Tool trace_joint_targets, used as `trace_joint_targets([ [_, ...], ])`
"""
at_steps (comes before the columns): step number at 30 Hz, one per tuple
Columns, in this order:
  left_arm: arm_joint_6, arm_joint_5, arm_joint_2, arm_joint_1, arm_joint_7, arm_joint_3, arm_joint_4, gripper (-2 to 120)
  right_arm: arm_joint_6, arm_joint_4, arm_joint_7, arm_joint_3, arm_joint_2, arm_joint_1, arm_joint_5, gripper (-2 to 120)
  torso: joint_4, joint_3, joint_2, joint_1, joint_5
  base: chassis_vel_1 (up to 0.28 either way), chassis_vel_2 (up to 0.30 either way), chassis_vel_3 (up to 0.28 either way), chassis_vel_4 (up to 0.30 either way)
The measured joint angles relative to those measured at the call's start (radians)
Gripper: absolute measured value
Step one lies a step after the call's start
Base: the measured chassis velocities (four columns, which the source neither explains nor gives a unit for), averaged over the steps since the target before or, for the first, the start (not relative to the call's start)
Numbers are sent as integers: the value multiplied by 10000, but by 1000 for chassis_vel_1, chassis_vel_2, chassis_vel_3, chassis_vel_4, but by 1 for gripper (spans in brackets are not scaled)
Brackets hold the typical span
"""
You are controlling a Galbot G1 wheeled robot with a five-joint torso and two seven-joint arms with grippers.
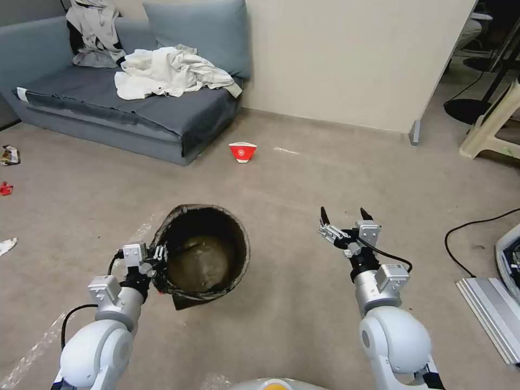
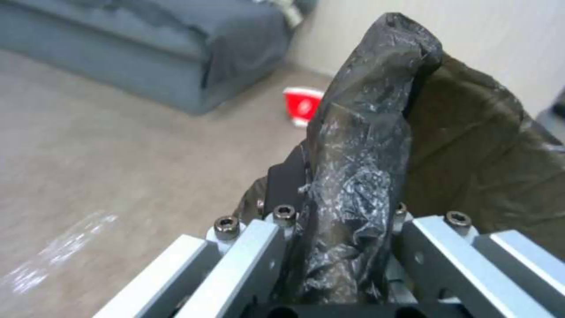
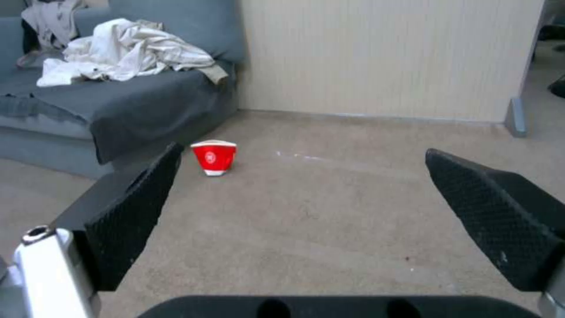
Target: Pick up the trash can from the floor.
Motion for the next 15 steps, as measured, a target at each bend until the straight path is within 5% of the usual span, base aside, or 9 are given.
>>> trace_joint_targets([
  [4, -801, -330, -217, 178, 778, -98, 0, 7, -1, 26, 10, 6, -4, 5, 0, 100, 0, 0, 0, 0, 0, 0, 0, 0, 0],
  [15, -1031, -477, -251, 357, 1011, -233, -22, 7, -16, 35, 25, -39, 23, 42, -10, 100, 0, 0, 1, 0, 0, 0, 0, 0, 0],
])
